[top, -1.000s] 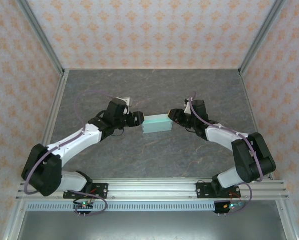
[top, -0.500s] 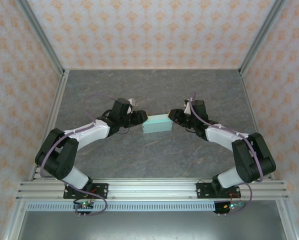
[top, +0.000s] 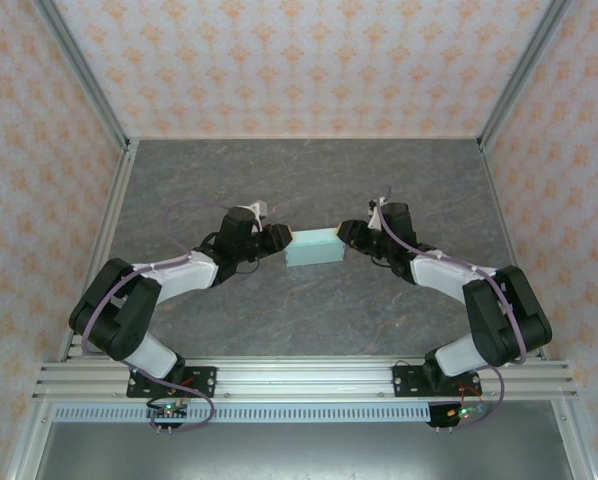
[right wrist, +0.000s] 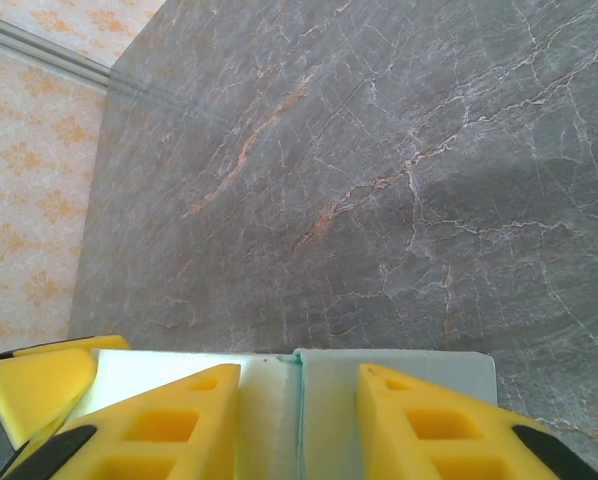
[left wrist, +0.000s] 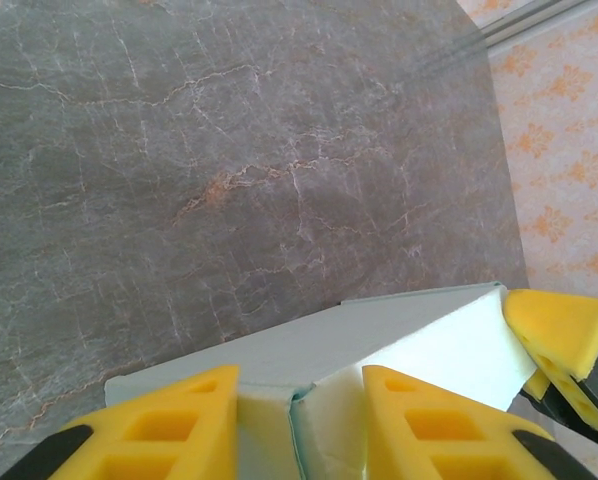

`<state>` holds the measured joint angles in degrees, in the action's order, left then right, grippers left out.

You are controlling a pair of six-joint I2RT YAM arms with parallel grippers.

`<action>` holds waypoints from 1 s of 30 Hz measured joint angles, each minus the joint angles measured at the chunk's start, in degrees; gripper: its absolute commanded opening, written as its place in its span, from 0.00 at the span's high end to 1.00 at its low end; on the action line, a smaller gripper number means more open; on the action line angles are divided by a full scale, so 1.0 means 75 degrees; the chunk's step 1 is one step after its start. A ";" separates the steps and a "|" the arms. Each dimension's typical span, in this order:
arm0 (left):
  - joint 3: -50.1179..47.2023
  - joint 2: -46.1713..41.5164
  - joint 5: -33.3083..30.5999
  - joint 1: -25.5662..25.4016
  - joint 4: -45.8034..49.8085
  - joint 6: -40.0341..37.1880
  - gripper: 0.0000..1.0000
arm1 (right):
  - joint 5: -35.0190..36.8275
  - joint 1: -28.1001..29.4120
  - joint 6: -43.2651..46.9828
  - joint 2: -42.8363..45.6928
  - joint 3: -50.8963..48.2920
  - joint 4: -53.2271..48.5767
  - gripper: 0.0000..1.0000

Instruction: Fold the paper box

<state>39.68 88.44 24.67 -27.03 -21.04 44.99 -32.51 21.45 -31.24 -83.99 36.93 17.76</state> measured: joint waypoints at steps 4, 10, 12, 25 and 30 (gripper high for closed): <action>-0.0087 0.0000 -0.0157 -0.0073 -0.0192 -0.0003 0.77 | 0.0023 0.0000 0.0000 0.0006 -0.0108 0.0195 0.72; -0.0294 -0.0012 -0.0504 -0.0221 -0.0557 -0.0006 0.85 | 0.0067 0.0000 0.0020 0.0006 -0.0224 0.0405 0.75; -0.0329 -0.0041 -0.0682 -0.0294 -0.0603 -0.0029 0.88 | 0.0076 0.0000 0.0035 0.0006 -0.0233 0.0425 0.75; -0.0082 -0.0373 -0.1008 -0.0458 0.0329 -0.0554 0.58 | 0.0154 0.0035 0.0175 0.0029 -0.0189 0.0353 0.75; -0.0082 -0.0565 -0.0918 -0.0478 0.0758 -0.0597 0.56 | 0.0166 0.0067 0.0201 0.0029 -0.0178 0.0344 0.75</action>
<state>39.07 84.20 17.78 -30.61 -15.35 40.51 -31.27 21.96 -29.74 -83.77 35.59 20.34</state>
